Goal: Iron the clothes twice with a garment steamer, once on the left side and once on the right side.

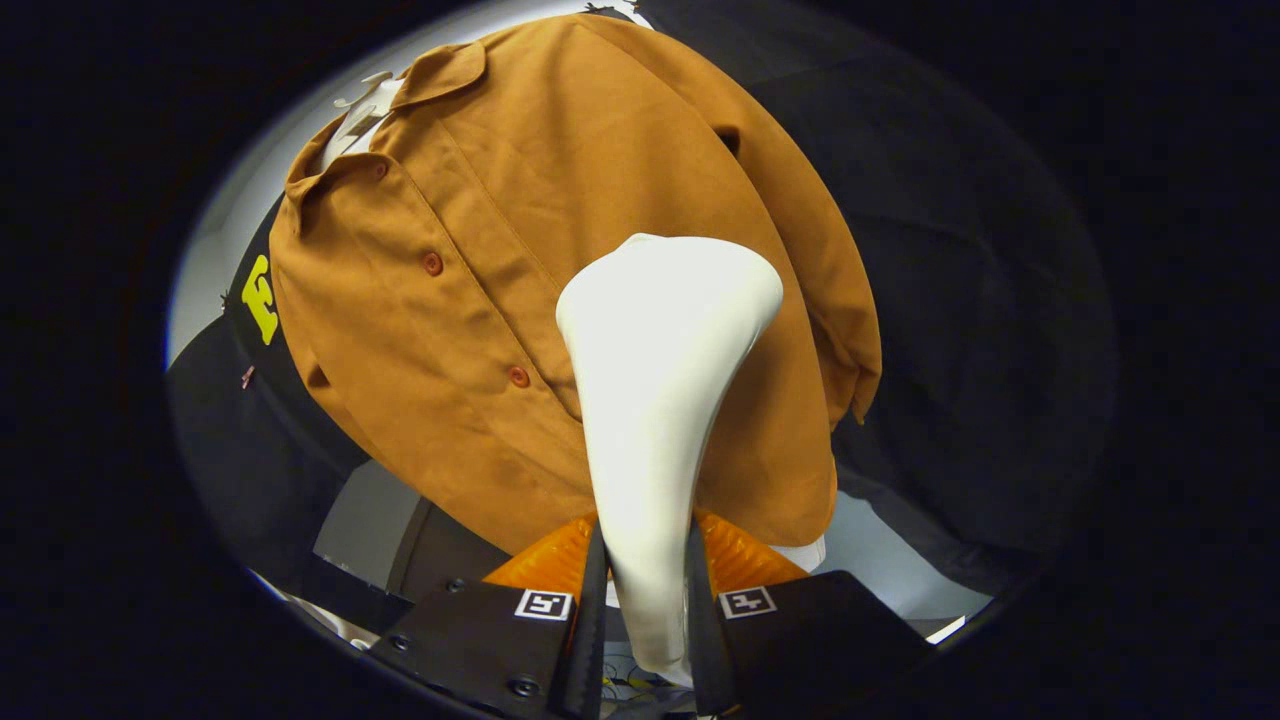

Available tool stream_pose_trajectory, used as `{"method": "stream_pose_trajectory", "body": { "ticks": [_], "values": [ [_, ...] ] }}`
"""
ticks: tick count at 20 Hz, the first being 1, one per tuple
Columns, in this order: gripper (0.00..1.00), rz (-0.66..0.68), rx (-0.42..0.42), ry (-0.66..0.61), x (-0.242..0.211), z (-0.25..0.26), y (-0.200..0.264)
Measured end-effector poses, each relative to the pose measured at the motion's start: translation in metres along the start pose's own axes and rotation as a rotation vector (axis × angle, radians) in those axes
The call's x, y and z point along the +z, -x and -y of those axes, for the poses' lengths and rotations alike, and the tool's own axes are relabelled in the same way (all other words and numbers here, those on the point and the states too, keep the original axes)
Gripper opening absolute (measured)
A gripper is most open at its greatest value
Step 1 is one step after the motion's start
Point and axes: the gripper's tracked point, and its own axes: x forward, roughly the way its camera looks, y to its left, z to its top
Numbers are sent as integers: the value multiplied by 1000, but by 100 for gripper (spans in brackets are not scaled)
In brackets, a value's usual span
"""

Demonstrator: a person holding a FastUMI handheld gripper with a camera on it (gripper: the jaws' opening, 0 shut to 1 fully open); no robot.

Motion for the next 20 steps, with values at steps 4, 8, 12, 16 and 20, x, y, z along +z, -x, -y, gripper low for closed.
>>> {"method": "stream_pose_trajectory", "body": {
  "ticks": [4,8,12,16,20],
  "values": [
    [39,-43,-46,-37,-23,15,-6],
    [39,-46,-89,-71,-35,22,-4],
    [39,4,-108,-45,-30,9,17],
    [39,101,-98,12,-2,-23,45],
    [39,196,-98,82,25,-59,83]
  ]
}}
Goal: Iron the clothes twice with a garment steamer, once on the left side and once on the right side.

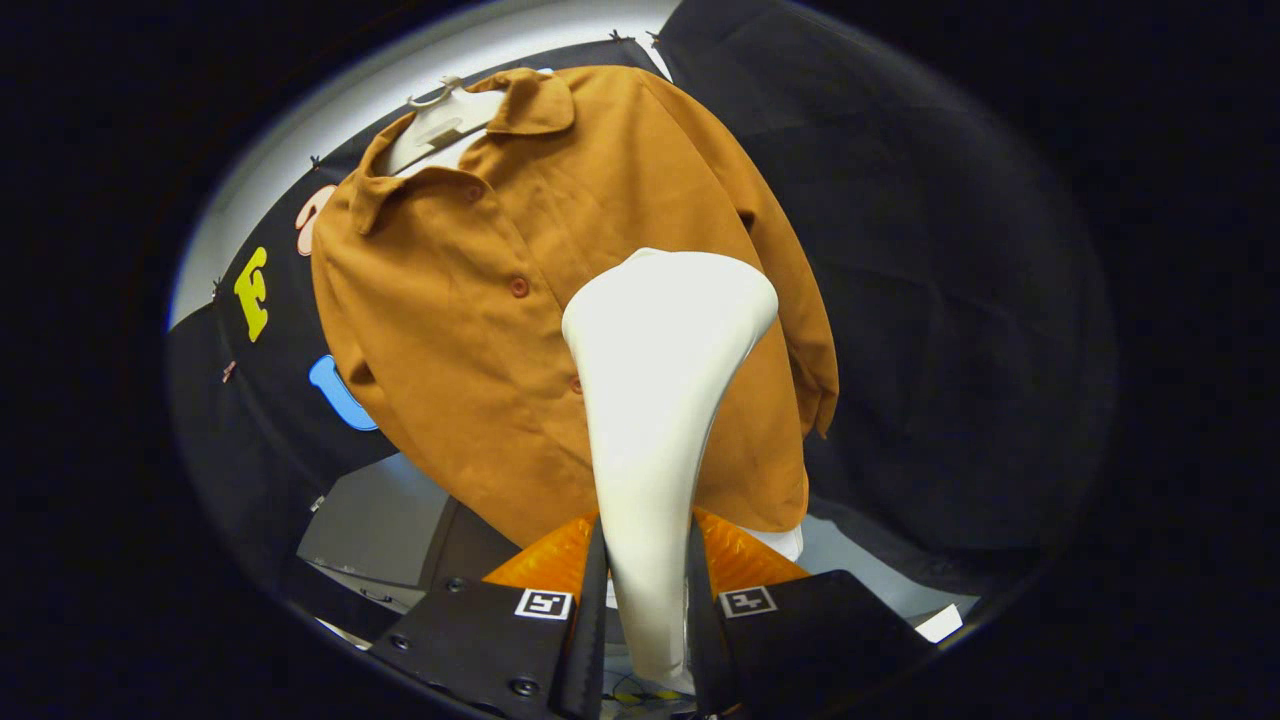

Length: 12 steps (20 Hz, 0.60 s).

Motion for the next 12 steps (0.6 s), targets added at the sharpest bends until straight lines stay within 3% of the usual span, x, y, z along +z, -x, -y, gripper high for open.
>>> {"method": "stream_pose_trajectory", "body": {
  "ticks": [9,12],
  "values": [
    [39,205,76,127,60,-110,50],
    [38,247,159,173,67,-172,61]
  ]
}}
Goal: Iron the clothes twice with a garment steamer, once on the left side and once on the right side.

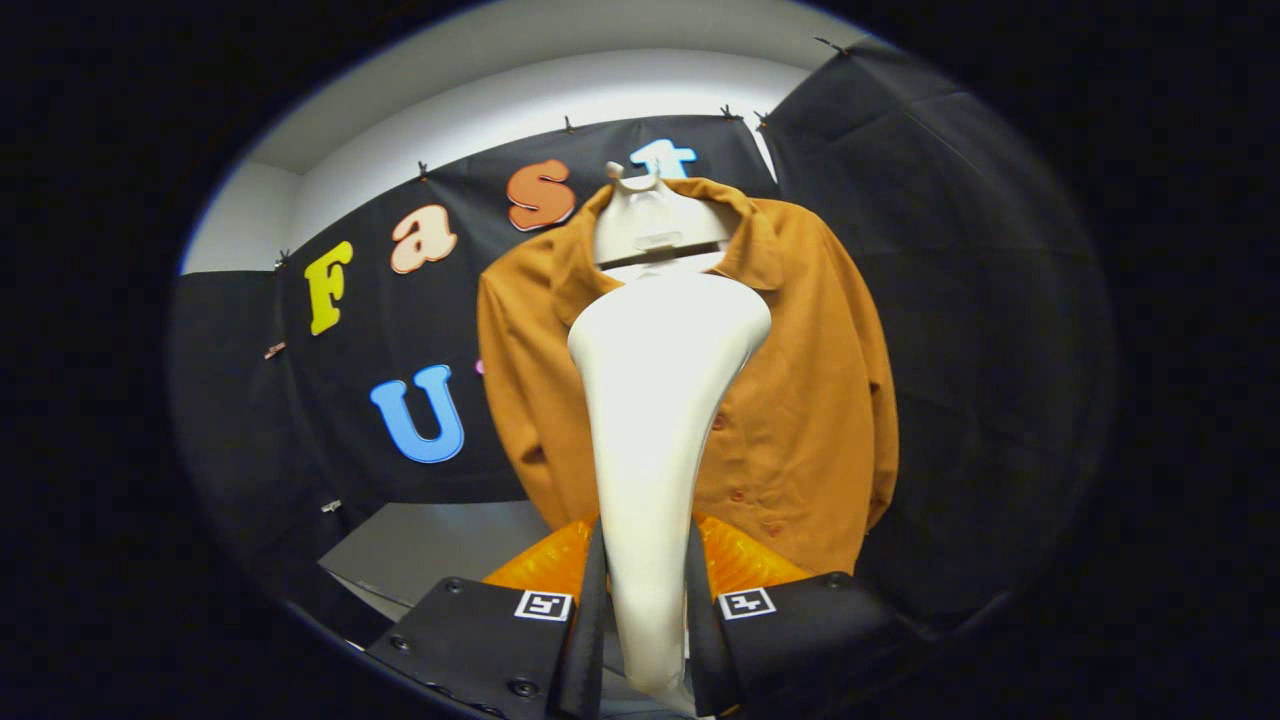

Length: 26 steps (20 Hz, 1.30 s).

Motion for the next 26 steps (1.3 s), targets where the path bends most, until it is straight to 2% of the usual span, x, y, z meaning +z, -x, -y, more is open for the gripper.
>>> {"method": "stream_pose_trajectory", "body": {
  "ticks": [7,13,18,21,26],
  "values": [
    [38,61,211,71,18,-138,-7],
    [38,66,331,100,8,-228,-2],
    [39,80,338,140,-9,-264,10],
    [38,102,292,122,-11,-262,15],
    [38,107,261,102,-17,-261,21]
  ]
}}
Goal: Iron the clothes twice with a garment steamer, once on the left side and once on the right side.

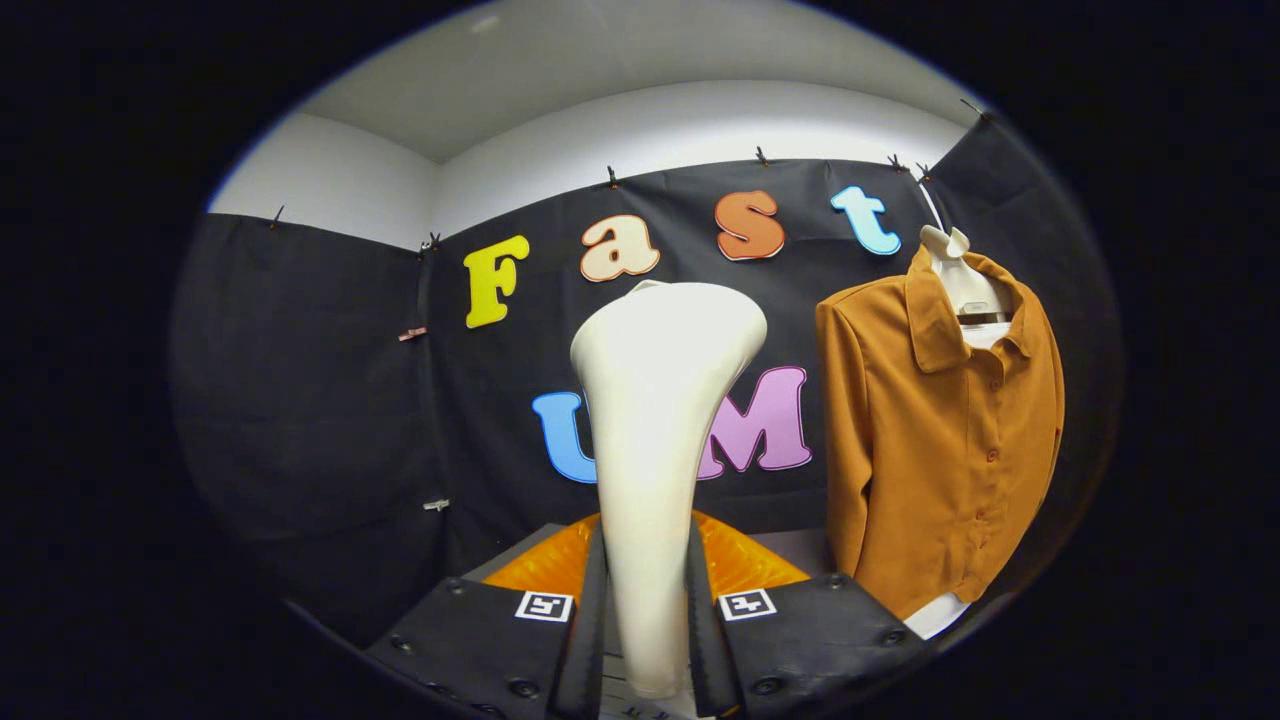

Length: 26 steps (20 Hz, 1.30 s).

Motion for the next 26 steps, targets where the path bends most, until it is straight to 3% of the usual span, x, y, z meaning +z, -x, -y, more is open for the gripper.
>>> {"method": "stream_pose_trajectory", "body": {
  "ticks": [26],
  "values": [
    [38,17,36,54,2,-17,-3]
  ]
}}
